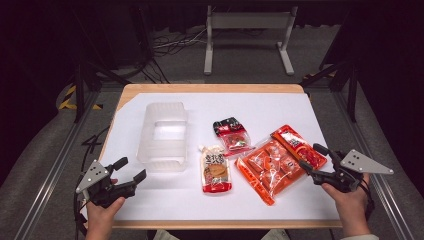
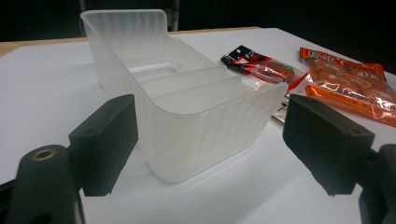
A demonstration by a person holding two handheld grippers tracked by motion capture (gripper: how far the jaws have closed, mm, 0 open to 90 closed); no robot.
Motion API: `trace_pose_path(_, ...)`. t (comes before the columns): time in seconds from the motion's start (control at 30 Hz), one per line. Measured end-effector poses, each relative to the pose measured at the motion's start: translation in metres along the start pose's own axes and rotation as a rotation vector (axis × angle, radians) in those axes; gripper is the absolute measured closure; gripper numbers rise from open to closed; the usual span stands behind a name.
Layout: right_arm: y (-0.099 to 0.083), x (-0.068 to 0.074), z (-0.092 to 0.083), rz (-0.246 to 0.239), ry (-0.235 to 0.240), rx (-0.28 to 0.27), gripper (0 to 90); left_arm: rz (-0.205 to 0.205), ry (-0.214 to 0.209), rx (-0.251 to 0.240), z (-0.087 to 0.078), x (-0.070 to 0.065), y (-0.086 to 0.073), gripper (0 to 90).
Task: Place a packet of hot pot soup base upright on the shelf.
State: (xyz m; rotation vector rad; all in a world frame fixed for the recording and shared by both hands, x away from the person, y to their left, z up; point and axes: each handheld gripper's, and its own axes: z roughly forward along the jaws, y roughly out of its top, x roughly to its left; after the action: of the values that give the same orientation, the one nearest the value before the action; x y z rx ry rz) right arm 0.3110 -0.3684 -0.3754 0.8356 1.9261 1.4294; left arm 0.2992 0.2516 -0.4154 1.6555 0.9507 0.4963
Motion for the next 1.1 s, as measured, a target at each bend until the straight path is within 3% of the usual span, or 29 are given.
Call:
trace_pose_path(0.1, 0.007, -0.01, 0.004, 0.019, -0.001, 0.043, 24.7, -0.001, 0.001, 0.001, 0.0, 0.0, 0.0, 18.9)
trace_pose_path(0.3, 0.013, -0.02, 0.005, 0.051, 0.004, 0.051, 23.6, -0.006, -0.014, 0.01, 0.002, 0.001, -0.001, 17.9)
trace_pose_path(0.8, 0.011, -0.043, 0.007, 0.088, -0.097, 0.108, 23.3, -0.007, -0.011, 0.02, 0.004, 0.001, -0.002, 17.8)
trace_pose_path(0.9, 0.01, -0.049, 0.01, 0.114, -0.095, 0.127, 23.5, -0.002, -0.012, 0.024, 0.004, 0.001, -0.002, 17.8)
trace_pose_path(1.1, -0.001, -0.062, 0.012, 0.15, -0.145, 0.174, 22.7, 0.0, -0.01, 0.028, 0.006, 0.001, -0.003, 17.9)
